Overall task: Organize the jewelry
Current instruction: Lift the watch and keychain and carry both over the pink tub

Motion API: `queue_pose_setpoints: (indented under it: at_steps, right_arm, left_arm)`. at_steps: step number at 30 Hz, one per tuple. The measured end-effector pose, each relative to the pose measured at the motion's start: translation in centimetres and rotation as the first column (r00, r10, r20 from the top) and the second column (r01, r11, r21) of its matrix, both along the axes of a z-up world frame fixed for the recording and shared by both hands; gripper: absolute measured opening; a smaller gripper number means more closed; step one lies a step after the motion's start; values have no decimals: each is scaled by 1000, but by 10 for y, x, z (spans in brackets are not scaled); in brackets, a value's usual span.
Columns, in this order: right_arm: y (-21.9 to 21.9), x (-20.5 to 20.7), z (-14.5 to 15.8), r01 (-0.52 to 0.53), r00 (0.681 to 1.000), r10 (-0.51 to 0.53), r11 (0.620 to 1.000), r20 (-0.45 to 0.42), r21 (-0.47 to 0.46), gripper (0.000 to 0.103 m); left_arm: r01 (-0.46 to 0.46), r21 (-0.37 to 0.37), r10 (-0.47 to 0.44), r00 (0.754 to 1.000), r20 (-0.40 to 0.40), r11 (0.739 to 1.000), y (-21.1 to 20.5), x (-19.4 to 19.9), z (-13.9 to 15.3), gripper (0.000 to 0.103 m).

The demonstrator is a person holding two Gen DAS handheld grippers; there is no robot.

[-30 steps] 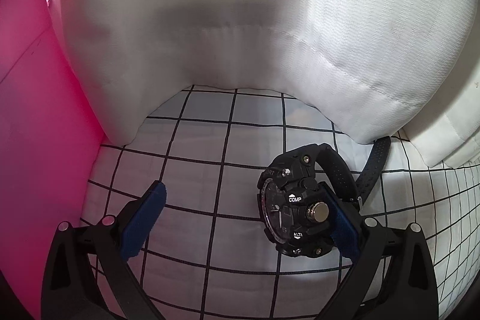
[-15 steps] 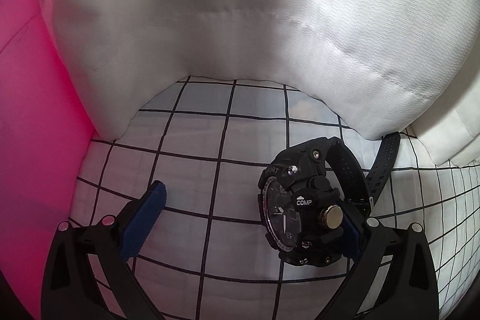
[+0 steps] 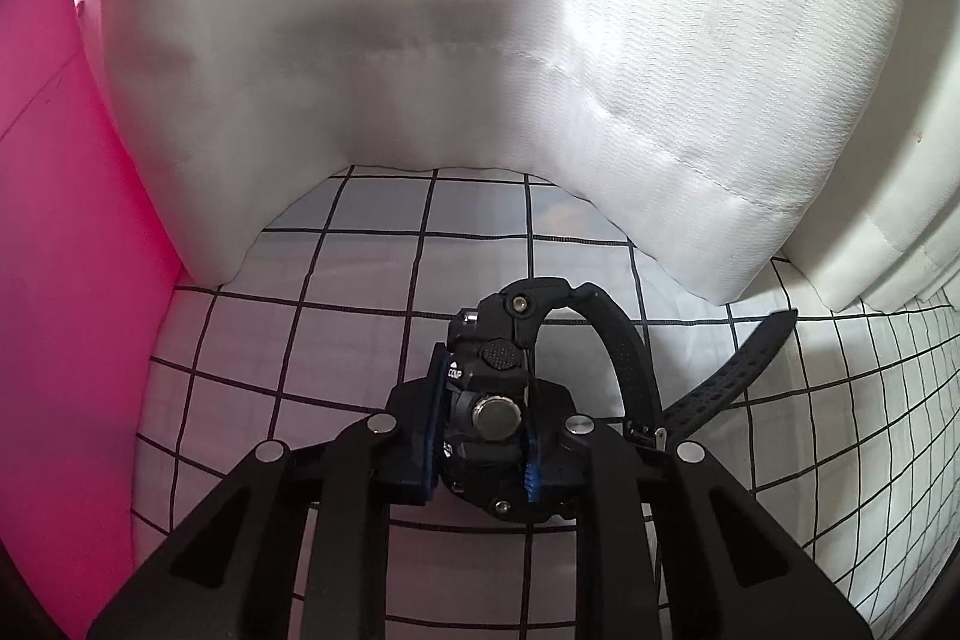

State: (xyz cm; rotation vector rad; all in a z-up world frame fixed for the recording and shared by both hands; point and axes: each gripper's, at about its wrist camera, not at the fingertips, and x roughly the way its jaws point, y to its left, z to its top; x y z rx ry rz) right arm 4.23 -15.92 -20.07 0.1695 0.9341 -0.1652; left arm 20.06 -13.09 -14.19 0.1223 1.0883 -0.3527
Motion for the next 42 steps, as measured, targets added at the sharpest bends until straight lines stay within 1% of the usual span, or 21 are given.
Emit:
queue_pose_setpoints:
  at_steps: [4,7,13,19,24,28,33,36,39,42]
  right_arm:
    - [-9,-5,6,11,1000,-11,999,18,39,6]
    - [-15,-10,12,9,1000,-10,999,26,46,6]
    - [-24,-23,27,5,999,-6,999,38,40,6]
    - [-36,-43,60,-1,998,0,1000,60,17,6]
    - [-45,-66,97,-24,994,24,1000,106,0,6]
    - [-45,-76,131,-64,986,68,998,154,-26,6]
    - [-30,-69,168,-145,963,151,988,221,-46,6]
    - [-15,-58,187,-205,941,213,977,262,-56,6]
    - [5,-41,202,-270,913,276,961,301,-63,6]
    - [33,-22,218,-343,877,344,937,336,-65,6]
  left_arm:
    - [-21,-2,21,1000,-19,1000,11,-7,2,20]
    - [-23,1,24,1000,-18,1000,18,-19,7,20]
    - [-5,-6,5,1000,3,1000,32,-57,31,20]
    - [8,-37,-7,999,34,999,33,-97,73,20]
    - [-6,-55,10,998,69,998,43,-124,111,20]
    - [-34,-80,43,992,117,996,62,-144,152,20]
    - [-86,-113,107,974,199,990,90,-161,205,20]
    - [-132,-130,160,959,233,983,111,-164,230,20]
    - [-196,-133,225,938,264,972,137,-163,249,20]
    - [-271,-113,292,912,289,956,167,-155,257,20]
